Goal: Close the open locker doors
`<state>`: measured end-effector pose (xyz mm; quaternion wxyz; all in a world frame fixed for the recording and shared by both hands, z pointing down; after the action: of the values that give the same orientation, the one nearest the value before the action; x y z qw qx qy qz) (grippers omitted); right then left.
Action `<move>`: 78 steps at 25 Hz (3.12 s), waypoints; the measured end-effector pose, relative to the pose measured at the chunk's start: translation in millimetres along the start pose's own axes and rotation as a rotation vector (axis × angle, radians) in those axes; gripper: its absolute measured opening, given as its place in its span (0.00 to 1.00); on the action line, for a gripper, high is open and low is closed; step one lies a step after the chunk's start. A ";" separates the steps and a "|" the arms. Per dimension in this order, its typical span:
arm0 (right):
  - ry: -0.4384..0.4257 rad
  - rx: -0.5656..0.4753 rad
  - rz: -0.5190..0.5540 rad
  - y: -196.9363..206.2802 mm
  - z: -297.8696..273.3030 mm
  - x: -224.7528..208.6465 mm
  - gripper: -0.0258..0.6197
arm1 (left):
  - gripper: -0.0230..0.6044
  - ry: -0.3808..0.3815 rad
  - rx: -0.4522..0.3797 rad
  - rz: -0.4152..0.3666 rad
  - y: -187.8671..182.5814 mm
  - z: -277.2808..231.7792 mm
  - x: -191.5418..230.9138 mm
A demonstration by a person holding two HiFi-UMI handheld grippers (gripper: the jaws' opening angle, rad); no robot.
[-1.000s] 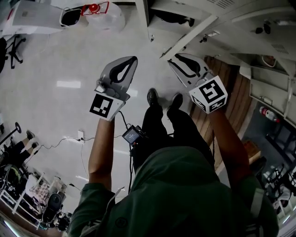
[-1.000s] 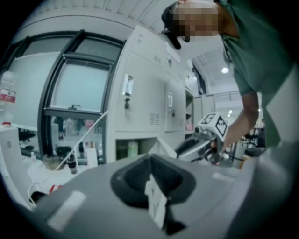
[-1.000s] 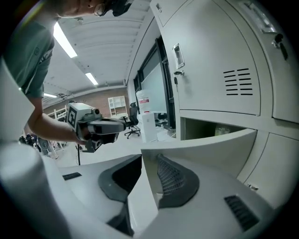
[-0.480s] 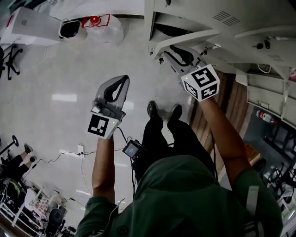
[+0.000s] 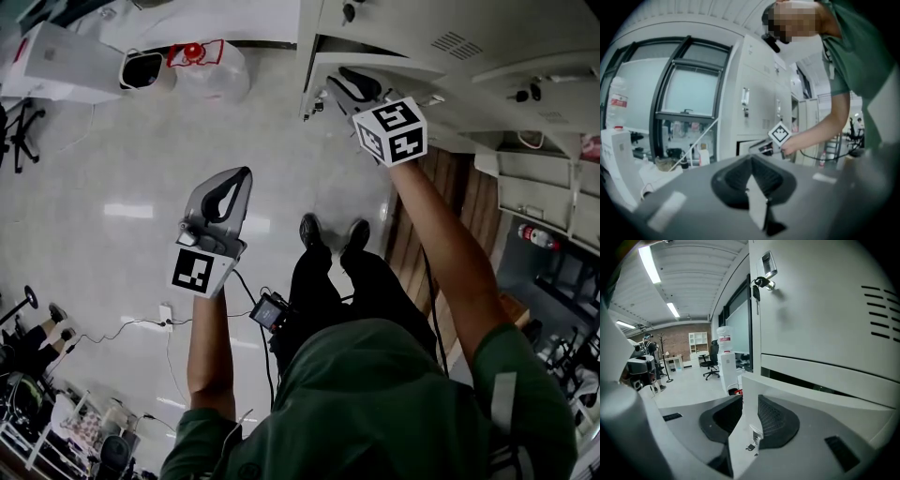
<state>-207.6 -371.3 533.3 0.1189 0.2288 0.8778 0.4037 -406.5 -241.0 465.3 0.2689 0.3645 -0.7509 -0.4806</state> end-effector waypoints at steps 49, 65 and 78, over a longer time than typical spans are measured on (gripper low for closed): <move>0.192 -0.222 -0.088 -24.1 295.8 -12.8 0.16 | 0.04 -0.185 0.373 -0.522 -66.0 90.2 62.3; 0.360 -0.337 -0.189 18.3 495.0 -3.5 0.16 | 0.04 0.515 -0.130 -0.371 -295.1 23.4 -242.3; 0.516 -0.383 -0.274 95.8 618.0 -66.7 0.16 | 0.04 0.700 -0.191 -0.353 -335.2 -57.2 -401.2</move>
<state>122.7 54.4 208.8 -0.0129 -0.0271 0.8099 0.5858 -29.9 -39.2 158.6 0.4545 0.6030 -0.4917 -0.4337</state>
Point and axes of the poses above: the fingertips, and each gripper's own axes: z backward along the fingers, x to its left, y out of its underside, the point moved 2 cm from there along z, backward along the fingers, and after that the axes turned 13 degrees about x, right-handed, at the moved point
